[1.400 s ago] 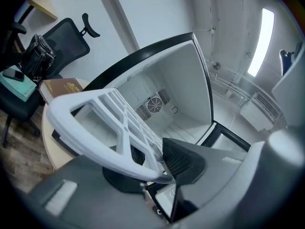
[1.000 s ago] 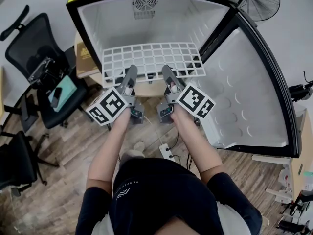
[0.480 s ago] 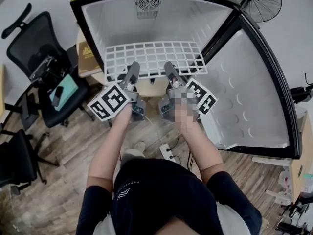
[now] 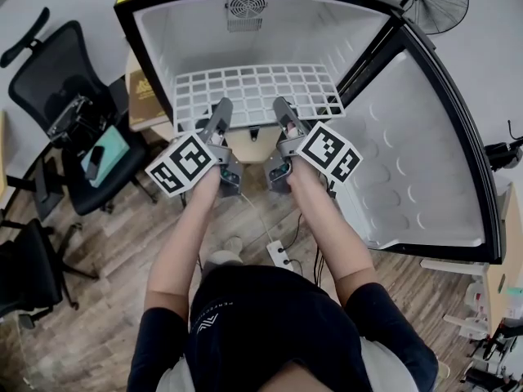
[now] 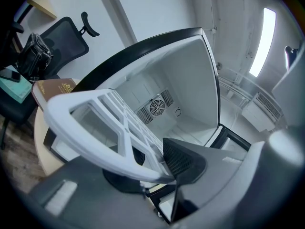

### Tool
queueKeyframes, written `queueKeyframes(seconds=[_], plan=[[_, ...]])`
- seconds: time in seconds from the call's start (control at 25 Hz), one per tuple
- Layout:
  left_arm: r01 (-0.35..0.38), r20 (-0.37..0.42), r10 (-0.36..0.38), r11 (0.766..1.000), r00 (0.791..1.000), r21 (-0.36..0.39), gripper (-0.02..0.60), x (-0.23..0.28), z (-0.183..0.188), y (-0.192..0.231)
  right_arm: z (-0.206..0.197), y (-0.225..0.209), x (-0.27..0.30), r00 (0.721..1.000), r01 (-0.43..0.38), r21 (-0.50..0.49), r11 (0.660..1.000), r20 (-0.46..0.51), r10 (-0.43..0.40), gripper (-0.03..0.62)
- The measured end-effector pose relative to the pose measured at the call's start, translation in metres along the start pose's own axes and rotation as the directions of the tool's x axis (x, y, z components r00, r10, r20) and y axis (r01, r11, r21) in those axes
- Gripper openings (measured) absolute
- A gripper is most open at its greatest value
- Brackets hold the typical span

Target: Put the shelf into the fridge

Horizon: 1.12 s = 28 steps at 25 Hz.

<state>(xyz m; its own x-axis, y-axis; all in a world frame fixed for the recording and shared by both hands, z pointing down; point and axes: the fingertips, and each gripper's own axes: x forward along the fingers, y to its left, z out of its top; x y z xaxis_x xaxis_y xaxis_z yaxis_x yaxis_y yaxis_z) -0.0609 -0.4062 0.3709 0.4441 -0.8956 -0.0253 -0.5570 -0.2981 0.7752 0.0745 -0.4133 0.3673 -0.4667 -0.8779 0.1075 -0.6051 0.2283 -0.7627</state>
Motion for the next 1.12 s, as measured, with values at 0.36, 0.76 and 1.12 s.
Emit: queueKeyframes(seconds=[0.36,0.76,1.12], plan=[[-0.023,0.019,0.023,1.0,1.0,0.002,0.132,0.026,0.015,0.012,0.011,-0.005,0.032,1.0,0.002,0.004,1.0,-0.007,-0.002,0.127],[-0.032,0.064,0.031,0.999,0.998,0.018,0.132,0.048,0.028,0.024,0.019,-0.01,0.059,1.0,-0.005,0.006,1.0,-0.002,0.005,0.129],[-0.043,0.116,0.04,0.999,0.992,0.019,0.131,0.057,0.034,0.03,0.022,-0.012,0.071,1.0,-0.007,0.007,1.0,-0.007,0.007,0.129]])
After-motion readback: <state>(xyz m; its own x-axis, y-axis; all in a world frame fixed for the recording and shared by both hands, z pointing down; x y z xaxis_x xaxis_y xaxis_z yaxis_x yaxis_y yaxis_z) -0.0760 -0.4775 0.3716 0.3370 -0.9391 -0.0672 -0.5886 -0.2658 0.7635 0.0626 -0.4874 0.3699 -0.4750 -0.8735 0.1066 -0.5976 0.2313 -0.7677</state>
